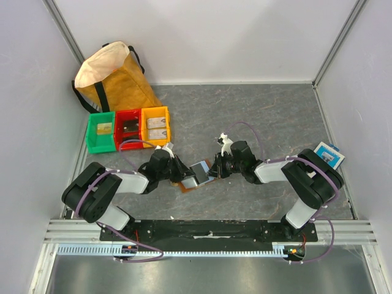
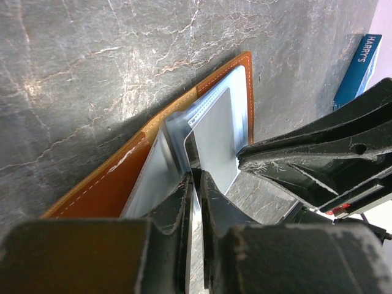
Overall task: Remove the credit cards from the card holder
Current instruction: Remove the credit card from the card holder.
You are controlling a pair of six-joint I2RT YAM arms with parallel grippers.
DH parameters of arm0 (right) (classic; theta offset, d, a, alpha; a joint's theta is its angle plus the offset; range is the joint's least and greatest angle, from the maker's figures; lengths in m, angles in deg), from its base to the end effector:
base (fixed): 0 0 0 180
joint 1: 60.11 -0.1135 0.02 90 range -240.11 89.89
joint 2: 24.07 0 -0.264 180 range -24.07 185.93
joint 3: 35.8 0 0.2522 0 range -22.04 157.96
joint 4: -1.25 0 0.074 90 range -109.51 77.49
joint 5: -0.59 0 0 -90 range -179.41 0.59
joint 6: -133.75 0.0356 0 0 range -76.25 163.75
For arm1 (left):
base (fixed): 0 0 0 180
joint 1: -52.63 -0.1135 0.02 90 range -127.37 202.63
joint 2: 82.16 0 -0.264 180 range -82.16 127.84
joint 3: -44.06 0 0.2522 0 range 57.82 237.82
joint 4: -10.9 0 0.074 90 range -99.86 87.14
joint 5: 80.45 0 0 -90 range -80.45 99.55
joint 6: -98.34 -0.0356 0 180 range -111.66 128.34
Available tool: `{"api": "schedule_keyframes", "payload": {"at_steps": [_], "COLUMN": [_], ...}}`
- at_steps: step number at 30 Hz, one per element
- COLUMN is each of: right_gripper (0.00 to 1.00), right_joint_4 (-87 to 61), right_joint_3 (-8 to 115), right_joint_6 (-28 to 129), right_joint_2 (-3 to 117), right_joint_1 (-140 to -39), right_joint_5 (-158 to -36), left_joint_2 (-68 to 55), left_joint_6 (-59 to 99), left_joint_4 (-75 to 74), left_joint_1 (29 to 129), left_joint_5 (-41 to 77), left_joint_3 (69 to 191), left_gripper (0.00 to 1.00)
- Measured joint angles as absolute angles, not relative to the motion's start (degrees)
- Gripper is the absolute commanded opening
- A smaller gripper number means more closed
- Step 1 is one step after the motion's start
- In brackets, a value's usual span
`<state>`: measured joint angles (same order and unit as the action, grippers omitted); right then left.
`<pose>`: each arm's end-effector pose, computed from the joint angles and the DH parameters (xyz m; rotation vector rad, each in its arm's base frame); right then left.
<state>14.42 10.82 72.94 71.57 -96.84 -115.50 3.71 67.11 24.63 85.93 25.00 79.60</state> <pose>0.2289 0.1903 0.1238 -0.4316 2.3230 1.1087 0.2029 -0.1446 0.1181 -0.3763 2.4216 -1.1153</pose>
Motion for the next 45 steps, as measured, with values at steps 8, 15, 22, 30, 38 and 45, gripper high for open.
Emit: {"api": "schedule_keyframes", "payload": {"at_steps": [8, 15, 22, 30, 38, 45], "right_gripper": [0.16, 0.16, 0.16, 0.23, 0.5, 0.72], "right_joint_4": [14.97, 15.63, 15.65, 15.65, 15.5, 21.29], "right_joint_3": [10.82, 10.91, 10.91, 10.88, 8.24, 6.32], "right_joint_6": [74.32, 75.55, 75.7, 75.7, 75.81, 76.33], "right_joint_2": [72.44, 73.29, 73.29, 73.03, 65.84, 55.13], "right_joint_1": [-95.92, -95.4, -95.33, -95.33, -95.12, -95.55], "right_joint_5": [-116.24, -117.35, -117.4, -117.4, -118.38, -124.19], "left_joint_2": [-0.09, -4.12, -12.53, -29.12, -37.86, -42.89], "left_joint_6": [67.19, 66.69, 65.18, 61.55, 53.56, 44.35], "left_joint_4": [22.64, 17.74, 9.89, -4.68, -10.45, -9.56], "left_joint_1": [85.87, 85.6, 85.1, 85.06, 85.06, 85.06], "left_joint_5": [25.08, 24.8, 23.95, 20.43, 20.58, 25.34], "left_joint_3": [78.64, 78.13, 76.78, 76.5, 77.78, 82.0], "left_gripper": [0.02, 0.02, 0.02, 0.02, 0.02, 0.02]}}
